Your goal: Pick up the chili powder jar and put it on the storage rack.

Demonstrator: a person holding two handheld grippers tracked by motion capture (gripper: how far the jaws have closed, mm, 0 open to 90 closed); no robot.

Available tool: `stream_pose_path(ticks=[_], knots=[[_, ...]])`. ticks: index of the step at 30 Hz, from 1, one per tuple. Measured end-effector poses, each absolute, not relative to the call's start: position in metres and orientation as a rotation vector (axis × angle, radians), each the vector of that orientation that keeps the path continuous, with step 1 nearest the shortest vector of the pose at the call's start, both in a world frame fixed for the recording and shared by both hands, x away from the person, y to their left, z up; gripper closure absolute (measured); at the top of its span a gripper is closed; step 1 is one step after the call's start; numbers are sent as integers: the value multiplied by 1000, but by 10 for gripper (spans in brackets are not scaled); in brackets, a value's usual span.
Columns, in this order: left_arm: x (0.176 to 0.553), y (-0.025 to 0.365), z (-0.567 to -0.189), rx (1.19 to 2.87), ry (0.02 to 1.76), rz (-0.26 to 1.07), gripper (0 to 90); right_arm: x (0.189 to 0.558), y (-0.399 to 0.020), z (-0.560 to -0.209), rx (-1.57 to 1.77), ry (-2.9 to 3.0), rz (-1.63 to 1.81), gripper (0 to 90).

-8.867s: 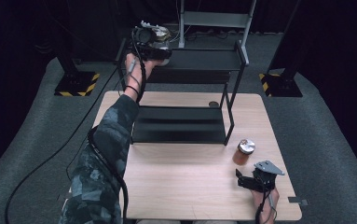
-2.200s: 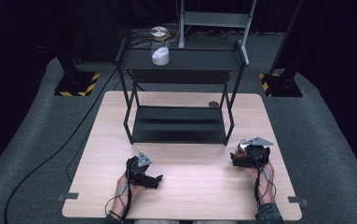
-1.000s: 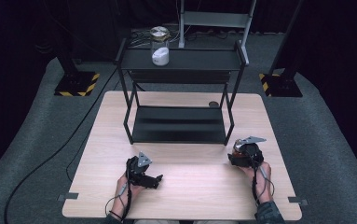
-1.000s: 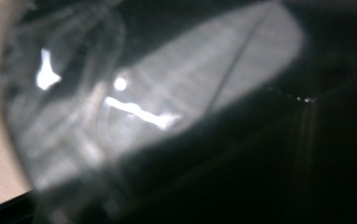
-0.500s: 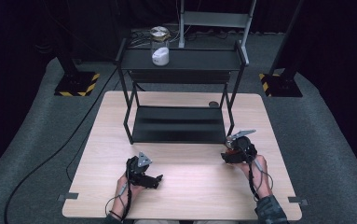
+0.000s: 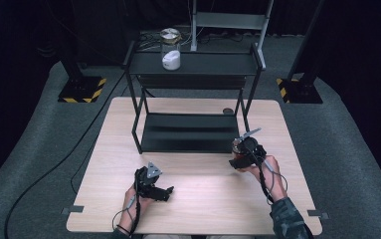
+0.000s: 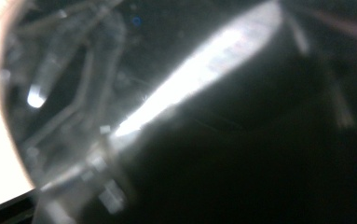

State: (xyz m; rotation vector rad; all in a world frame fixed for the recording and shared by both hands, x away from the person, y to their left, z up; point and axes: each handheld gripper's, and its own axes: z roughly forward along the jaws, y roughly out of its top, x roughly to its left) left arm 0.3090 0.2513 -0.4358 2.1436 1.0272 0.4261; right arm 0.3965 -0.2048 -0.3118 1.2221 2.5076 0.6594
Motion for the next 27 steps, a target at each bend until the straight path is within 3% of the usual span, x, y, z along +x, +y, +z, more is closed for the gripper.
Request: stream_pose_path(ticks=[27], knots=[[309, 251, -436, 2144, 1027, 426, 0, 440, -178, -250, 1134, 2630, 560, 306]])
